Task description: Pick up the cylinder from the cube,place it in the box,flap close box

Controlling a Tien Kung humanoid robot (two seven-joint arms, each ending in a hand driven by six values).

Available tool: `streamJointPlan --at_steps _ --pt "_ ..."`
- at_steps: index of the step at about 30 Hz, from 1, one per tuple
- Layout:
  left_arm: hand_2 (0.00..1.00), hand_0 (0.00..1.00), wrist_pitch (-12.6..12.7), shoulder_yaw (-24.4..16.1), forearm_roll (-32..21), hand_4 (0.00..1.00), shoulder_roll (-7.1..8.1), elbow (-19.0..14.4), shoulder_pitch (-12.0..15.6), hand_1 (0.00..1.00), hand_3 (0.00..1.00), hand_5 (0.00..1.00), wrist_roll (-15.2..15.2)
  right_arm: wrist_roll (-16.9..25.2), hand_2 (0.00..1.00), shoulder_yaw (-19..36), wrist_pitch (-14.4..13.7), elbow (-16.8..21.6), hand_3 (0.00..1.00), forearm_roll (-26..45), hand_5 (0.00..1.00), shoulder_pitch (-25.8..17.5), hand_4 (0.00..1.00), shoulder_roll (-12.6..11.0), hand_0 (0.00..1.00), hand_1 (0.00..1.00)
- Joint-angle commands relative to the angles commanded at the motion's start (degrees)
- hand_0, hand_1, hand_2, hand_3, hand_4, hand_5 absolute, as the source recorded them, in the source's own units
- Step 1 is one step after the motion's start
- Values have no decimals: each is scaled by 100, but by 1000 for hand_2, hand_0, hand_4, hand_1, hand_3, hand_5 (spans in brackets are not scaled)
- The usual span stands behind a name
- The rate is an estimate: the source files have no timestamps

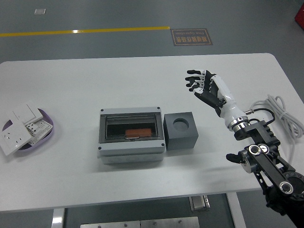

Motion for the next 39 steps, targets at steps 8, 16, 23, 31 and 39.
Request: streamJointPlan --at_steps 8,16,23,31,39 --pt "590 634 1 -7 -3 721 2 0 15 666 648 282 10 239 663 202 116 0 684 247 345 -237 627 29 689 661" --pt "590 634 17 -39 -19 721 -22 0 83 666 648 282 30 400 673 271 143 25 683 339 345 -334 725 74 720 673" --pt "590 634 9 -56 8 721 -47 0 37 667 649 282 12 488 684 337 44 61 680 428 302 -419 756 49 741 673" --pt "591 634 7 -66 16 722 -32 0 -6 666 652 284 8 532 672 421 -80 86 677 417 228 -439 751 61 738 657" --pt "591 634 5 -63 17 722 -35 0 -30 666 652 285 11 503 666 469 -111 66 679 390 223 -432 736 64 725 654"
